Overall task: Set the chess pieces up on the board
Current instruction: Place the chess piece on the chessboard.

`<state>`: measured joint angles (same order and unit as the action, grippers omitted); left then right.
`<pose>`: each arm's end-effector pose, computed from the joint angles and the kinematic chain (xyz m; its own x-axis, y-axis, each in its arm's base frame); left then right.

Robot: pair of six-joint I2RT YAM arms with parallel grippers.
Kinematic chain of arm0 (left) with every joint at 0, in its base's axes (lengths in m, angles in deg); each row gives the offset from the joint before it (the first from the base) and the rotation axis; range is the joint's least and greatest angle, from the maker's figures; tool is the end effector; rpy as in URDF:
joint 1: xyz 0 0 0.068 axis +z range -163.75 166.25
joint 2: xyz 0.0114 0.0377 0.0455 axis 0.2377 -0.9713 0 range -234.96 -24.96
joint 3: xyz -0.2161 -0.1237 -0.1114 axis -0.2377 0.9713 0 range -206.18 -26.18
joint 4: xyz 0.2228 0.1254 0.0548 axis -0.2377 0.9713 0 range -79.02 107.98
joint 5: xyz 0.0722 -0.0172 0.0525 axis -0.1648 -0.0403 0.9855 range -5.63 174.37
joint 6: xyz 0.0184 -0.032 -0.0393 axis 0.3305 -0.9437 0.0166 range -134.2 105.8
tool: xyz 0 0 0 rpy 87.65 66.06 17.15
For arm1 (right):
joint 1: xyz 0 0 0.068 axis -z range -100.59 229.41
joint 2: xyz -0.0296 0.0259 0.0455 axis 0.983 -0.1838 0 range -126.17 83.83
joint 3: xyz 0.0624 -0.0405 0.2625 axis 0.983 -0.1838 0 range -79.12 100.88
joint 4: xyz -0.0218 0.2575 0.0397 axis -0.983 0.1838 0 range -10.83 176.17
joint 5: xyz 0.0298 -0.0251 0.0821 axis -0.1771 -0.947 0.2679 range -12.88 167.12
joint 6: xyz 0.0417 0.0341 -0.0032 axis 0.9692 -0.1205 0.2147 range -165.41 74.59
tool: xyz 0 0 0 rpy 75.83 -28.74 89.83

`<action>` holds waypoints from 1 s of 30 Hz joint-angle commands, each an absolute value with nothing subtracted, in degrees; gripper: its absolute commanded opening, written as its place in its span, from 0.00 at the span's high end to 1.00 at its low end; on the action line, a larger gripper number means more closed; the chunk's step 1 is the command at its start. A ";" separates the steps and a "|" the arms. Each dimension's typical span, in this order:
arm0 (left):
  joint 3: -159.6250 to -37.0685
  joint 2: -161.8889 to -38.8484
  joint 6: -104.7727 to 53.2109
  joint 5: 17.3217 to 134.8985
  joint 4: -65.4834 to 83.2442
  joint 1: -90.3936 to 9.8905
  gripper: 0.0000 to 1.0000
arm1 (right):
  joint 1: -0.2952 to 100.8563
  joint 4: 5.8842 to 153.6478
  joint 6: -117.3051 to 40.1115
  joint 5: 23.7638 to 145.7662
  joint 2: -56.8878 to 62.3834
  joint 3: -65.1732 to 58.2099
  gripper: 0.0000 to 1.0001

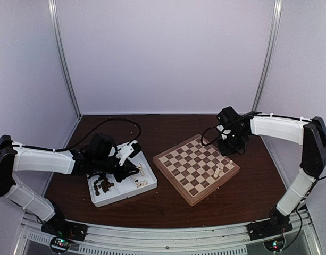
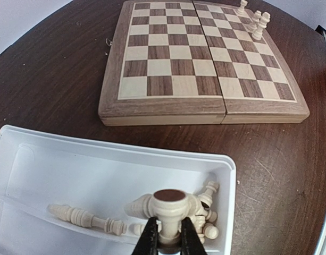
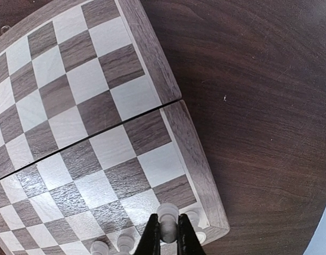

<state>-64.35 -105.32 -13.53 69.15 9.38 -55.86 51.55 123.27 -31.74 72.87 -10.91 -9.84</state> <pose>0.2015 -0.1946 0.1832 -0.4733 0.4430 -0.7614 0.8005 0.5770 -0.1619 0.2904 0.1505 0.2229 -0.9097 -0.2142 -0.3558 -0.2348 0.9719 0.0150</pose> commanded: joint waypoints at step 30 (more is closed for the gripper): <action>-67.96 -105.53 -14.03 69.23 10.01 -55.81 1.00 | 53.49 120.77 -34.08 73.88 -14.95 -12.92 1.00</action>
